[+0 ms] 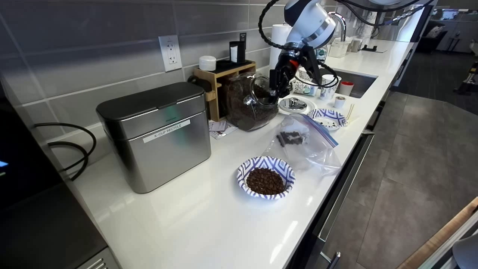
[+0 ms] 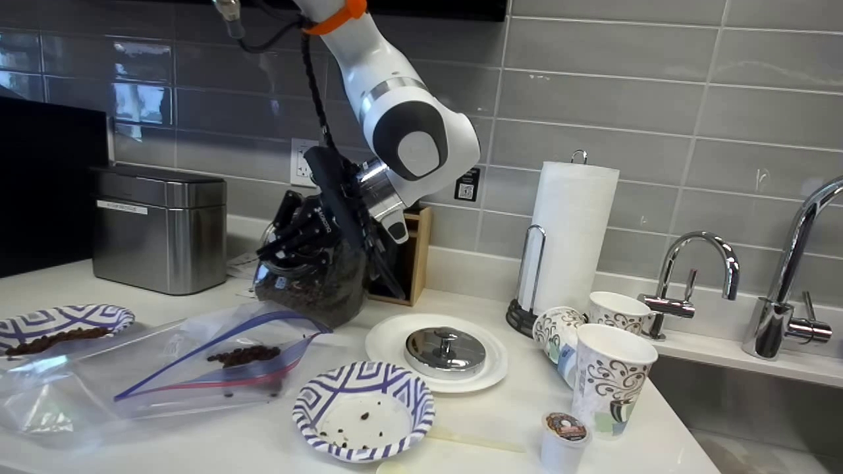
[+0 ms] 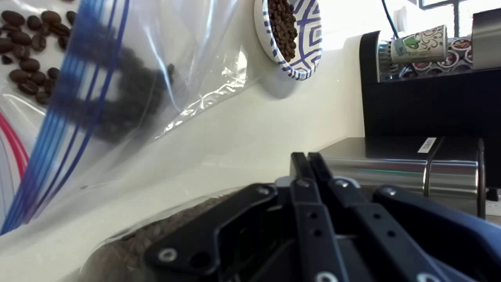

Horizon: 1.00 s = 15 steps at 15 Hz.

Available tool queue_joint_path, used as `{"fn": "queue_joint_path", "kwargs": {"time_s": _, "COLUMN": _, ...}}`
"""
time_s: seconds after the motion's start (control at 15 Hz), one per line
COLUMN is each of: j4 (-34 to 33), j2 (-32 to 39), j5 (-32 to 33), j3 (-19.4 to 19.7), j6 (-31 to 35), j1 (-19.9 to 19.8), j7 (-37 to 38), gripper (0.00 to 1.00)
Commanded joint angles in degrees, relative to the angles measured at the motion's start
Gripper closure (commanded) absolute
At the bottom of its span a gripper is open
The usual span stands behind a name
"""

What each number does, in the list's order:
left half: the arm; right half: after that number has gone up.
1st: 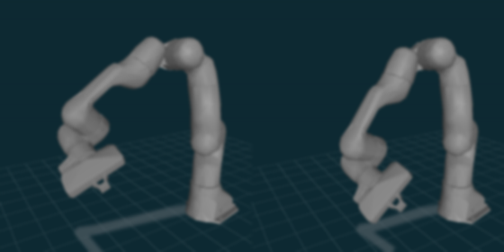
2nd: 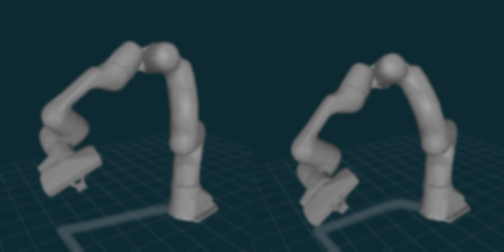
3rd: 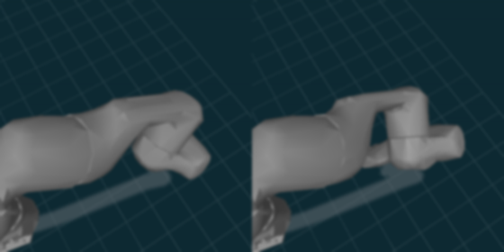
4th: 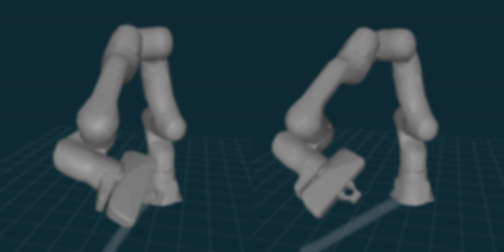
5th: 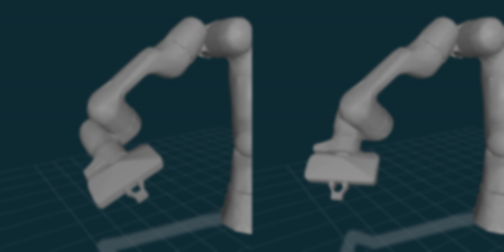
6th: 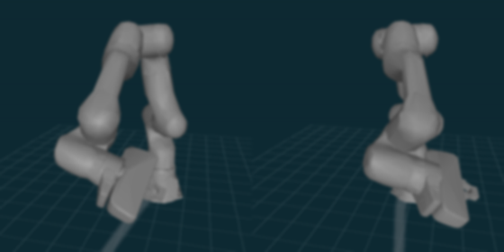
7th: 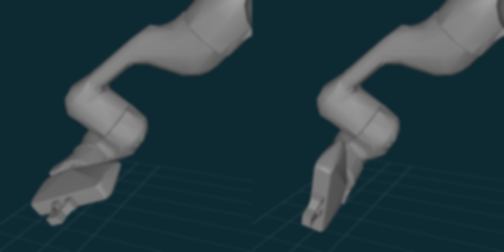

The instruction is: Put some of the contents in the jar on the plate

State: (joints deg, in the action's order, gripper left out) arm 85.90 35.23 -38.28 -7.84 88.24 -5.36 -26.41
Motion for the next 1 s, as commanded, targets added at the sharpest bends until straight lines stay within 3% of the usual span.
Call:
{"fn": "queue_joint_path", "kwargs": {"time_s": 0.0, "j4": -0.8, "j2": 2.0, "j5": -3.7, "j3": -0.5, "j6": 0.1, "j1": -1.0, "j7": -2.8, "gripper": 0.99}}
{"fn": "queue_joint_path", "kwargs": {"time_s": 0.93, "j4": 0.9, "j2": 1.9, "j5": -12.3, "j3": 1.1, "j6": -4.8, "j1": -3.9, "j7": -8.1, "gripper": 0.99}}
